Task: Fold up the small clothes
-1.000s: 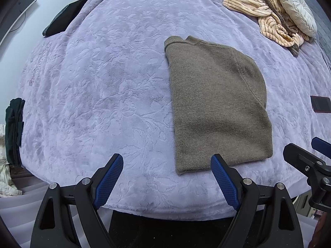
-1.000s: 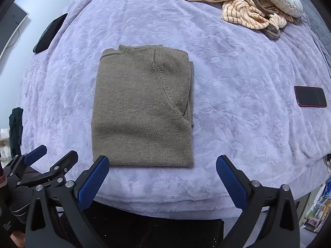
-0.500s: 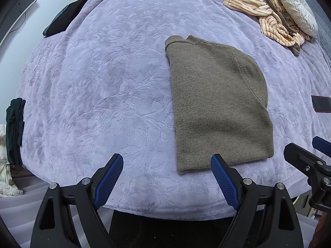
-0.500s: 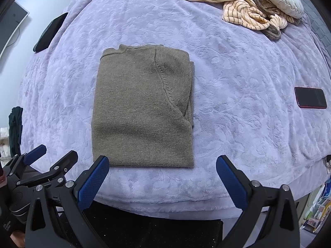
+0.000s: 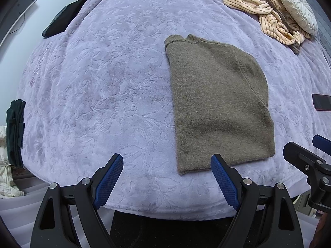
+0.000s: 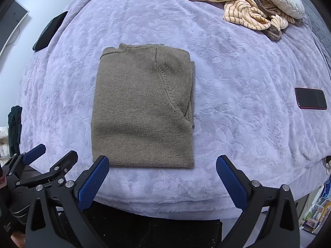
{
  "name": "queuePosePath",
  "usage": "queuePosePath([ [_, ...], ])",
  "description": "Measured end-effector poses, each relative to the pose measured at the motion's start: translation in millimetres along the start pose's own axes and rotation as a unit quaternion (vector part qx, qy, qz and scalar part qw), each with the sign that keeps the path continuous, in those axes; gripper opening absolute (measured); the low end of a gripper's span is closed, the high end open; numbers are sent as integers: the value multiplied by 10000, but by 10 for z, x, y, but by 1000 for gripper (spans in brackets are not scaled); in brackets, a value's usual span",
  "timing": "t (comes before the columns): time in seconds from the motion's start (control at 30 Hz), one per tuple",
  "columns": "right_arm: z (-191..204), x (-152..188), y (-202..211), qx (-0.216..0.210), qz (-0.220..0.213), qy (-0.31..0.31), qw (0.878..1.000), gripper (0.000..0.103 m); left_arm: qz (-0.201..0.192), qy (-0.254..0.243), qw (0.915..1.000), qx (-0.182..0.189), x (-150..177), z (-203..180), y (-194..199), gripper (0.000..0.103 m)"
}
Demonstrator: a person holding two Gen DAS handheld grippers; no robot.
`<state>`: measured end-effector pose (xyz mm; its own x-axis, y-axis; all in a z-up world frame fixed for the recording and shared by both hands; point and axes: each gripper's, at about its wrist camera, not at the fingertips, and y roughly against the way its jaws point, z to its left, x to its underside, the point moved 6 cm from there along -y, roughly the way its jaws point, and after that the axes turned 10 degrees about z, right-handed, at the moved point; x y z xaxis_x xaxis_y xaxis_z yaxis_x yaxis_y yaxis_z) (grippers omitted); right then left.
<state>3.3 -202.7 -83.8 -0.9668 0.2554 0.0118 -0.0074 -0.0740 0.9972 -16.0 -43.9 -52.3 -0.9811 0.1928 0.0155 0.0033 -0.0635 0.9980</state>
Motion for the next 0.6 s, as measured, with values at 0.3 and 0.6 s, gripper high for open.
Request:
queuePosePath([
  [0.3, 23, -1, -9, -1, -8, 31, 10000, 103, -3, -49, 10000, -32, -18, -16, -5, 87],
  [0.6, 28, -69, -26, 18, 20, 99, 9999, 103, -41, -66, 10000, -21, -48, 5, -7, 87],
])
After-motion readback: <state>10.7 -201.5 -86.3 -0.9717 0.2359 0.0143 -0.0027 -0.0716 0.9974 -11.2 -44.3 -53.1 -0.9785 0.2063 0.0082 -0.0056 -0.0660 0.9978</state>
